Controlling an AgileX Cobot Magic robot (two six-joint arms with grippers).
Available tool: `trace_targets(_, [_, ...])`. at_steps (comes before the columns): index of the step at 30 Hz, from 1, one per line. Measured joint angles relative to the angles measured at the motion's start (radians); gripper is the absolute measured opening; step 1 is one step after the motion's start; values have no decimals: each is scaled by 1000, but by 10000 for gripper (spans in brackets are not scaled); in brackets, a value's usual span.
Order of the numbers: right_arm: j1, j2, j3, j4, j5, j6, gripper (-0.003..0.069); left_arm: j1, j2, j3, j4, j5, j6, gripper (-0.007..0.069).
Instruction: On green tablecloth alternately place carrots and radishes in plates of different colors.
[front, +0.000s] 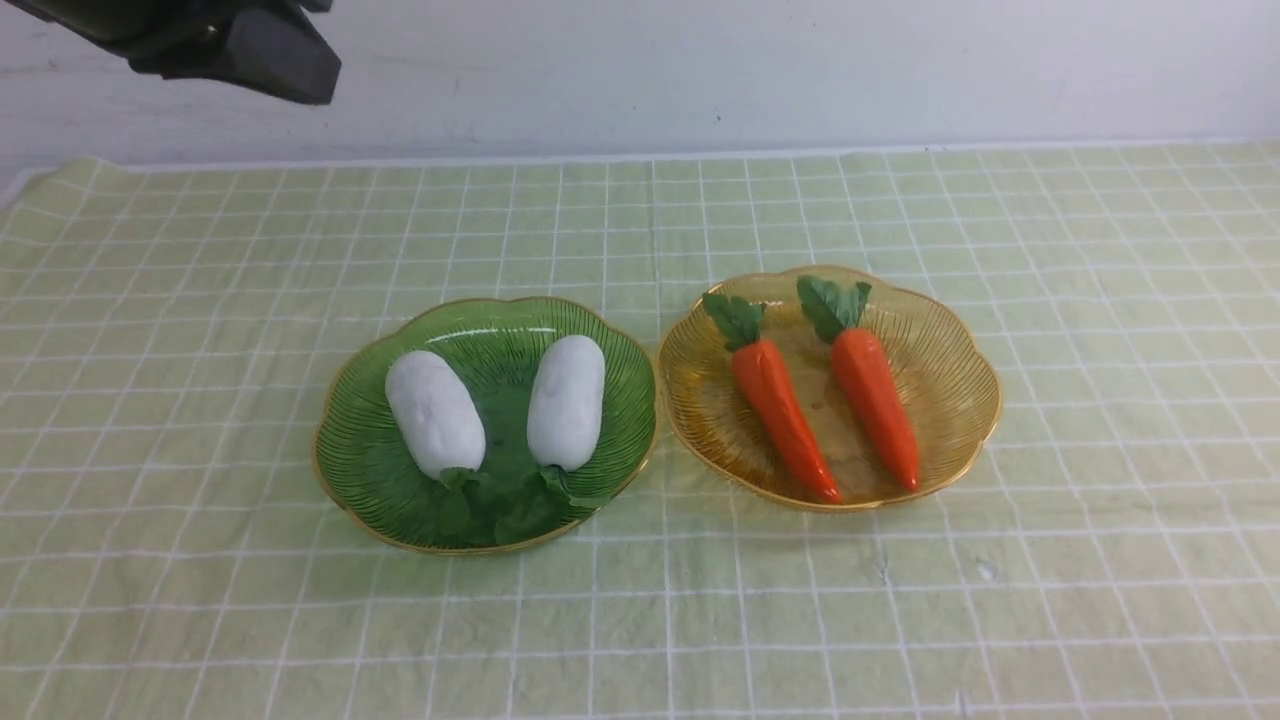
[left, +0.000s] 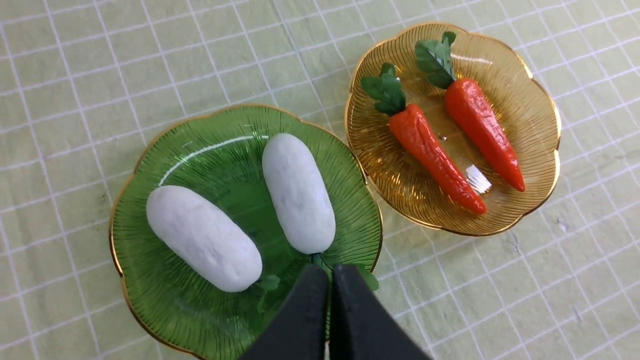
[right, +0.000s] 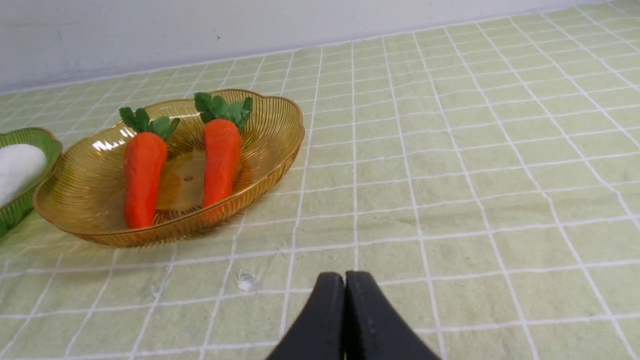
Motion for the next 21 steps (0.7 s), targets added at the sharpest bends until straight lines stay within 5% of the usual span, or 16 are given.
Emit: trace_targets(21, [-4, 0, 0, 0, 1, -29, -15, 0, -505, 561, 2, -27, 84, -8])
